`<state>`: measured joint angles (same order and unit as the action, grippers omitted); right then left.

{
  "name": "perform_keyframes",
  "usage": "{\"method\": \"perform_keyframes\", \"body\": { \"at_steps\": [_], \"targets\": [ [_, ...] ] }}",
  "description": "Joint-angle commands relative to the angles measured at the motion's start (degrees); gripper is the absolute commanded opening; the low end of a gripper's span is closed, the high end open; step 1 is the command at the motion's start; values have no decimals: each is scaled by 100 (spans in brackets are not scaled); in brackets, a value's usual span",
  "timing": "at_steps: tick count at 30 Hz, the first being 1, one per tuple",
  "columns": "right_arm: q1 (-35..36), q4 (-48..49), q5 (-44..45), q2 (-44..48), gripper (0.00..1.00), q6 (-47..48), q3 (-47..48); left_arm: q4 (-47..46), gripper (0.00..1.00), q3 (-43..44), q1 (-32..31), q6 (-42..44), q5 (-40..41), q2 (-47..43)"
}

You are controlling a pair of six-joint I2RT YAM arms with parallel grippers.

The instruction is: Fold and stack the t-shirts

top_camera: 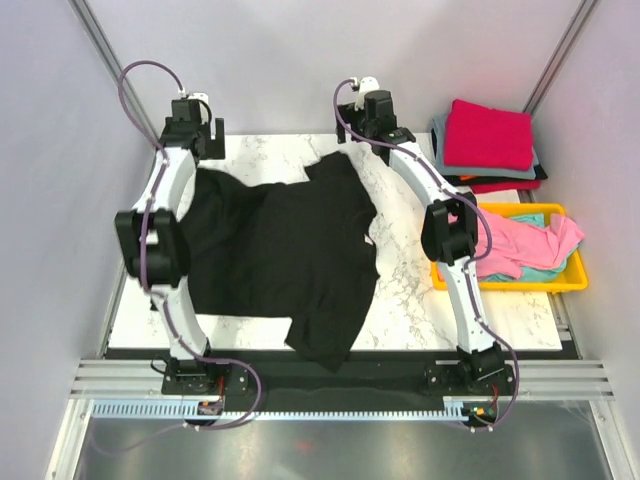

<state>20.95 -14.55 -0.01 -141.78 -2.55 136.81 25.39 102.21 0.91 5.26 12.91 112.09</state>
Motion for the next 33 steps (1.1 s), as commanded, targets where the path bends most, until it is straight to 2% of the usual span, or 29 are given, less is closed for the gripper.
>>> {"method": "perform_keyframes", "body": {
  "at_steps": [1, 6, 8, 9, 12, 15, 18, 24, 33],
  "targets": [
    [-73, -24, 150, 36, 98, -360, 593, 1152, 100, 1186, 261, -1079, -904, 680],
    [-144, 488, 151, 940, 98, -527, -460, 1188, 100, 1056, 340, -1123, -351, 358],
    [-144, 575, 19, 1475, 98, -808, -908, 1205, 100, 863, 384, -1237, -106, -37],
    [-135, 715, -347, 1686, 98, -948, -1659, 1188, 100, 583, 419, -1264, -69, -160],
    [-74, 1400, -849, 2311, 98, -1589, -2988, 996, 100, -67, 445, -1325, -86, -547],
    [146, 1402, -1036, 2427, 97, -1881, -3537, 828, 99, -473, 515, -1536, -340, -487],
    [444, 1411, -1237, 2208, 97, -2125, -3627, 828, 98, -509, 586, -1834, -613, -111],
    [454, 1604, -1906, 1285, 95, -2821, -3434, 757, 97, -466, 647, -2055, -1079, 602],
    [138, 1253, -1863, 142, 95, -2909, -2721, 669, 96, -97, 735, -2116, -1484, 1473]
  ]
}}
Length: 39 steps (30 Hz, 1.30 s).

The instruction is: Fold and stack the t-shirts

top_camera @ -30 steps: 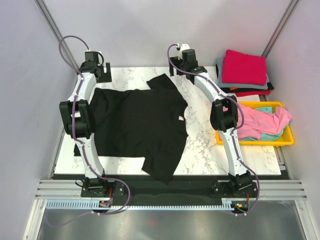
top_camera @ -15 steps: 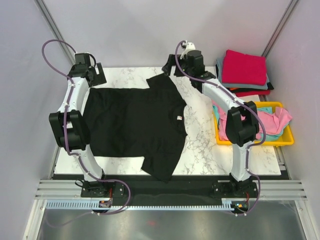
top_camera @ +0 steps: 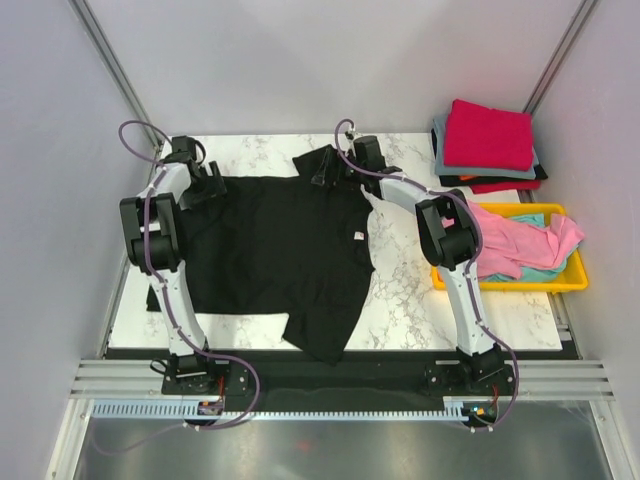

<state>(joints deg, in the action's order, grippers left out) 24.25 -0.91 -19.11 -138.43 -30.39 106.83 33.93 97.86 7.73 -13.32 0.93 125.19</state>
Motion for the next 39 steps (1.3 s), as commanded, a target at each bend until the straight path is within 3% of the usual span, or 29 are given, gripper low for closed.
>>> {"method": "perform_keyframes", "body": {
  "at_steps": [1, 10, 18, 22, 27, 31, 34, 35, 39],
  "targets": [
    [-245, -146, 100, -324, 95, -107, 312, -194, 96, 373, 62, -259, -312, 225],
    [-922, -797, 74, -1431, 95, 112, 1621, -150, 96, 1041, 62, -294, -910, 946],
    [-1264, -999, 215, -1634, 97, 200, 2237, 51, 96, 2279, -113, -259, -1499, 1394],
    [-1256, -789, -661, -1538, 98, 367, 2474, 351, 100, 2642, -280, -206, -1516, 1107],
    [-1064, -568, -1638, -558, 98, 666, 2379, 342, 100, 1764, -307, -408, -1324, -317],
    [-835, -507, -1430, 797, 98, 851, 1300, 368, 100, 667, -281, -417, -518, -1846],
    [-685, 36, -1044, 2080, 98, 500, -403, 491, 97, -730, -245, -775, 255, -3006],
    [-633, 342, -920, 2379, 98, 421, -1296, 518, 96, -1552, -106, -1151, 633, -3313],
    [-177, 442, -436, 3741, 98, 70, -2963, 167, 92, -3753, 755, -1822, 286, -4771]
  ]
}}
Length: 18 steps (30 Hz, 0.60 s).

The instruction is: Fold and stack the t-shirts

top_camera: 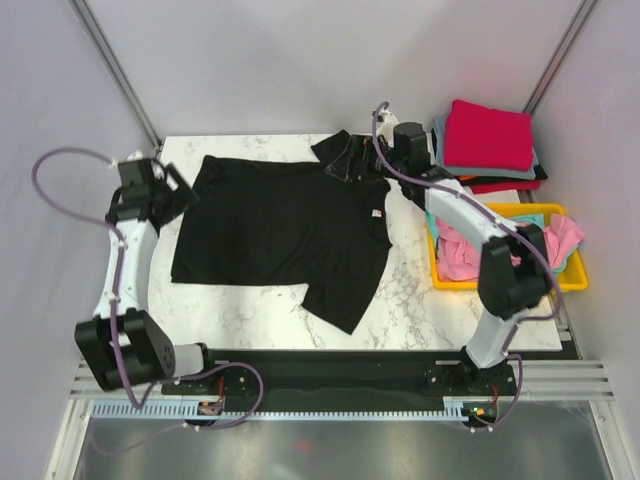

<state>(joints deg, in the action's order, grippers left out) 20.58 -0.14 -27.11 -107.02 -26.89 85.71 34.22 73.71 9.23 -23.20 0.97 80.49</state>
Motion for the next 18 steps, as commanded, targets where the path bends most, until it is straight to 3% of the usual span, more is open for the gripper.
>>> {"method": "perform_keyframes", "body": {
  "at_steps": [1, 4, 10, 12, 18],
  "targets": [
    [279, 374, 408, 778, 98, -333, -1411, -27, 92, -1934, 963, -879, 176, -436],
    [596, 497, 698, 1419, 98, -640, -2484, -91, 91, -2509, 1474, -1177, 105, -814],
    [825, 1331, 691, 2273, 98, -949, -4173, -687, 87, -3589, 1581, -1959, 605, -1307],
    [834, 1736, 498, 2370, 98, -1028, -4413, -1100, 85, -3793, 1573, -2179, 623, -1273],
    [834, 1676, 136, 2361, 98, -844, -4484, -1629, 77, -4119, 1581, -2540, 798, -1089]
  ]
}}
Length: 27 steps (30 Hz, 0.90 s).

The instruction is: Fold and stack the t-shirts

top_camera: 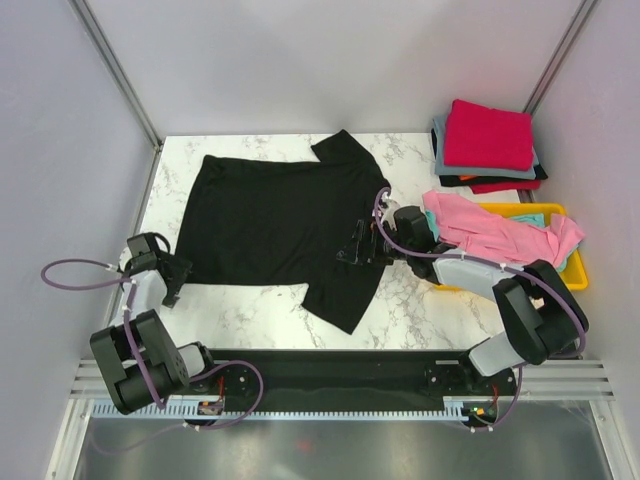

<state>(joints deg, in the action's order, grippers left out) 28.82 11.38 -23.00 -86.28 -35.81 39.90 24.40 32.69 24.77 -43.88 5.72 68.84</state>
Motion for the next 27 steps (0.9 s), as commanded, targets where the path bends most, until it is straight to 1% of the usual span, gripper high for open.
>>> {"method": "perform_keyframes", "body": {
  "at_steps": [1, 2, 4, 5, 7, 8, 12, 16, 19, 20, 21, 22, 23, 24, 25, 27],
  "targets": [
    [10, 523, -275, 305, 98, 100, 106, -639, 77, -25, 27, -473, 360, 129],
    [10, 419, -257, 357, 98, 144, 106, -639, 75, -34, 27, -473, 386, 165],
    [10, 330, -231, 401, 98, 241, 97, -734, 73, -122, 19, -473, 474, 209],
    [10, 313, -231, 428, 98, 250, 88, -779, 70, -166, 27, -455, 492, 218],
    [1, 269, -231, 454, 98, 285, 53, -989, 67, -280, 19, -411, 492, 218],
    [1, 225, -257, 480, 98, 294, 36, -1042, 63, -298, 19, -402, 492, 226],
    [1, 41, -240, 656, 98, 364, -70, -1350, 61, -386, 27, -376, 413, 314],
    [-8, -249, -152, 893, 98, 461, -158, -1491, 60, -281, 27, -393, 281, 525],
    [1, -443, -99, 1069, 98, 558, -202, -1553, 50, -228, 19, -394, 150, 710],
    [1, -539, -64, 1183, 98, 567, -228, -1553, 40, -228, 19, -402, 132, 719],
    [1, -592, -20, 1245, 98, 575, -263, -1631, 35, -245, 27, -402, 123, 701],
    [1, -758, 128, 1315, 98, 575, -316, -1658, 21, -289, 27, -376, 105, 666],
    [10, -899, 260, 1429, 98, 602, -334, -1684, 13, -307, 27, -376, 105, 605],
    [10, -1057, 427, 1491, 98, 602, -351, -1693, 9, -315, 27, -350, 88, 587],
    [10, -1476, 846, 1578, 98, 610, -377, -1693, 2, -316, 19, -306, 79, 552],
    [62, -1883, 1261, 1737, 98, 506, -439, -1676, 2, -333, 19, -297, 26, 465]
  ]
}}
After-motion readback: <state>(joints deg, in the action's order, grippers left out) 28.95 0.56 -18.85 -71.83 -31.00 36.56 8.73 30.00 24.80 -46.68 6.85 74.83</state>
